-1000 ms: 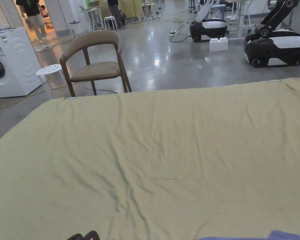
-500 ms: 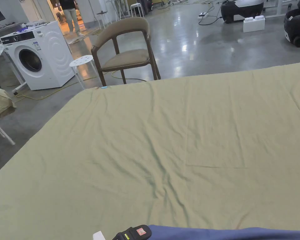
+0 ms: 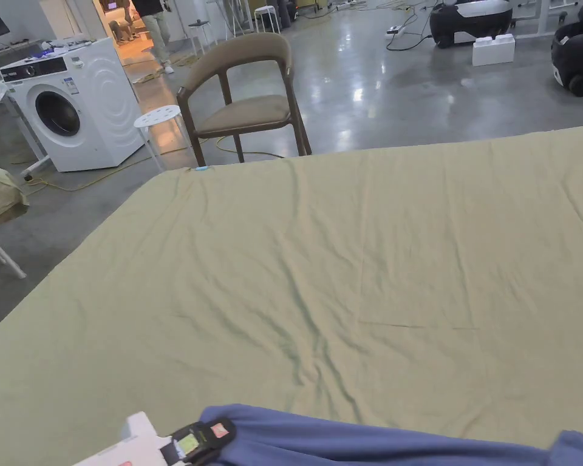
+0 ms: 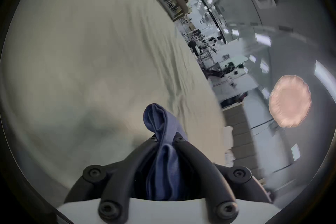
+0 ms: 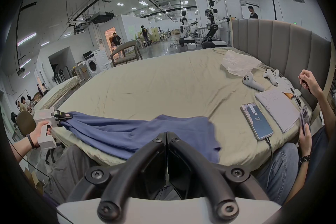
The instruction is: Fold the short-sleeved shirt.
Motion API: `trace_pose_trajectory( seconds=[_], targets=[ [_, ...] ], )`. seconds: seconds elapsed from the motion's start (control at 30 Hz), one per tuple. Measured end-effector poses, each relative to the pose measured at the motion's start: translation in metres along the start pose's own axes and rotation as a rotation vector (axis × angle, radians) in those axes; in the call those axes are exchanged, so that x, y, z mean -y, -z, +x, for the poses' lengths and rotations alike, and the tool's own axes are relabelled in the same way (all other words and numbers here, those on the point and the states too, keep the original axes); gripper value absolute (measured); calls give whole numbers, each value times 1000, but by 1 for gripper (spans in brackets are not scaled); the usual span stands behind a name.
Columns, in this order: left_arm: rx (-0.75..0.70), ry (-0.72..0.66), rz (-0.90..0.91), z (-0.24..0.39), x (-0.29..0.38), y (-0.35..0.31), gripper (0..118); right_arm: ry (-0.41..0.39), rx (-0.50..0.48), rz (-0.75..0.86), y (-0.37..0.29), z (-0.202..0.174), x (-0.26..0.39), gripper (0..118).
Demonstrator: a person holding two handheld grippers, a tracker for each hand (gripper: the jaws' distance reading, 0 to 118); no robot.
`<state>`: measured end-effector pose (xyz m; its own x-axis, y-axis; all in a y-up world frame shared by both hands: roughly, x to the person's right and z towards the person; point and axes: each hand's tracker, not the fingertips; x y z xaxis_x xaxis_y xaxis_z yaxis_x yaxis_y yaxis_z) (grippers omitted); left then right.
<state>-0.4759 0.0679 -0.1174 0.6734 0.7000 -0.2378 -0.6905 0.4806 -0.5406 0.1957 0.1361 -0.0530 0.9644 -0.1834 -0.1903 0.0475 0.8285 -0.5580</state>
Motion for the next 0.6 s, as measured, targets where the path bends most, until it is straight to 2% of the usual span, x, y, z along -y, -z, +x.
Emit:
trace_pose_trajectory(
  seconds=[0.07,0.13,0.27,0.43,0.6],
  targets=[
    [-51,95,4,12,-15,-18,5,29,-16,-3,4,3,1,0],
    [-40,88,26,32,-18,-28,5,85,-58,6,8,5,1,0],
    [-51,234,-13,104,15,-15,5,98,-52,43,8,-1,-5,0],
    [90,313,-174,172,89,55,5,112,-74,66,-1,-4,-9,0],
    [36,437,-326,209,153,132,6,117,-83,80,-17,-3,-5,0]
  ],
)
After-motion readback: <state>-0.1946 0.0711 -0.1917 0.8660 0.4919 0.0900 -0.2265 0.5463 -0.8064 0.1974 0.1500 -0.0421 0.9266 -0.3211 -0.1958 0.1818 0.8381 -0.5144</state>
